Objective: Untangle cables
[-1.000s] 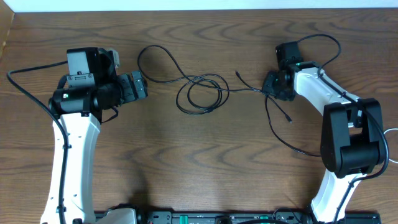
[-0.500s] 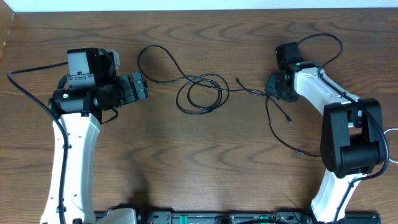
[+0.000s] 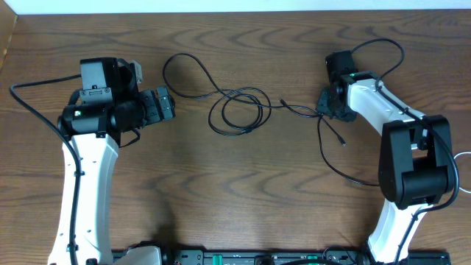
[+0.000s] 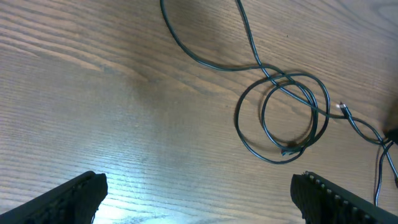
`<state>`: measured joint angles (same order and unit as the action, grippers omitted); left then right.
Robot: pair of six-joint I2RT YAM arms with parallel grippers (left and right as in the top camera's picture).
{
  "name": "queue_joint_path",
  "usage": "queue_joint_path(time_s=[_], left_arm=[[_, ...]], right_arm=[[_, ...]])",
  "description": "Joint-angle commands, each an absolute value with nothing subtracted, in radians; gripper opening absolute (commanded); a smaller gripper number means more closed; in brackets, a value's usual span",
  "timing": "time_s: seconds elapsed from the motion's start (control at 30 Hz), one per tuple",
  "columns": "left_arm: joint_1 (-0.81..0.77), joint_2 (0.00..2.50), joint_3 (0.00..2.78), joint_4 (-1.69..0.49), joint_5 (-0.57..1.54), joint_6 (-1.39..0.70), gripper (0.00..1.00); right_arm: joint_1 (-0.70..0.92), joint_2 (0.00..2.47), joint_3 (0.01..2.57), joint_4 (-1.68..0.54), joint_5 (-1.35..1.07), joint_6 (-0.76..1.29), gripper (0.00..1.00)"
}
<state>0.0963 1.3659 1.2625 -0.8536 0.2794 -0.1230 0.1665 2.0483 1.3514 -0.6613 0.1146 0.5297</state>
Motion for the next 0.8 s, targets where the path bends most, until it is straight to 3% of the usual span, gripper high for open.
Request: queue_joint_path(time_s=[0.0, 0.77], left_arm=[[0.100, 1.350, 1.258, -0.859, 0.281, -0.106, 0.99], [0.100, 1.350, 1.258, -0.863, 0.280, -0.105, 0.99]], right_arm=[[0.172, 2.153, 1.324, -0.680, 0.126, 0.528, 0.43], [0.169, 2.161, 1.324, -0.776, 0.278, 0.605, 0.46]])
